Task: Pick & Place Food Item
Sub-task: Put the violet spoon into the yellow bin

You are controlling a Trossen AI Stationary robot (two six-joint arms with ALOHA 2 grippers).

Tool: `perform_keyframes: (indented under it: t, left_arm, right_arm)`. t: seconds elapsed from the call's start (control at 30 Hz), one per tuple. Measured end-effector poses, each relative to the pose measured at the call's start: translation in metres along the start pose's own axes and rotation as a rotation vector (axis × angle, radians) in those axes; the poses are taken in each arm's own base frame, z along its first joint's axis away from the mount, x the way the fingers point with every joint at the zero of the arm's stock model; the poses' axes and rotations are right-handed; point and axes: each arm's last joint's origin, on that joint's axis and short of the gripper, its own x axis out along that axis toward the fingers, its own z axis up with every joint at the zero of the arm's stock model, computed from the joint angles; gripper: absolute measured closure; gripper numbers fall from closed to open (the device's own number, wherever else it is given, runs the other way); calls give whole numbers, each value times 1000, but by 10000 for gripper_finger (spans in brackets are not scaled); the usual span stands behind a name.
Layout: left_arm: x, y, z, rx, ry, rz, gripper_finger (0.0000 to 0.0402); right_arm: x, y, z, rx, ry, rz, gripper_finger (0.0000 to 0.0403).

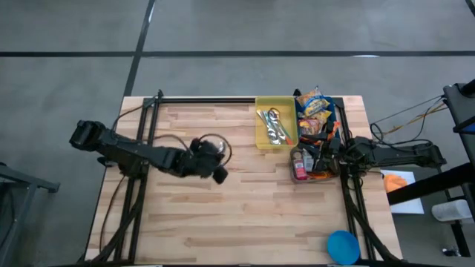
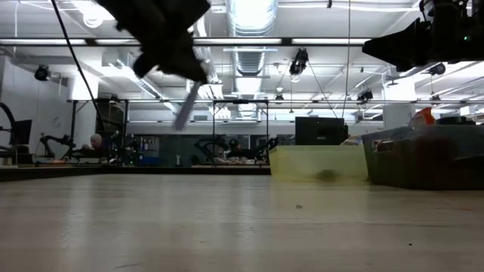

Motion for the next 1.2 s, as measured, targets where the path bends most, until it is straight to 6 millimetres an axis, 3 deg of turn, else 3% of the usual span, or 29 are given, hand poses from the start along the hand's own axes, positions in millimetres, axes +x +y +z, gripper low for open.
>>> perform_keyframes:
  t: [0.3, 0.77, 0.9, 1.2]
  left_arm:
    - [28, 3, 42, 103, -251, -92, 394]
    - [97, 13, 68, 126, -546, -288, 394]
    - [125, 19, 73, 113, -541, -314, 394]
    - [172, 19, 109, 103, -483, -293, 394]
  right_arm:
    - [0, 0, 0, 0, 0, 0, 266]
    - [0, 0, 0, 0, 1, 0, 266]
    - [0, 0, -1, -2, 5, 1, 266]
    - [0, 0, -1, -2, 5, 1, 266]
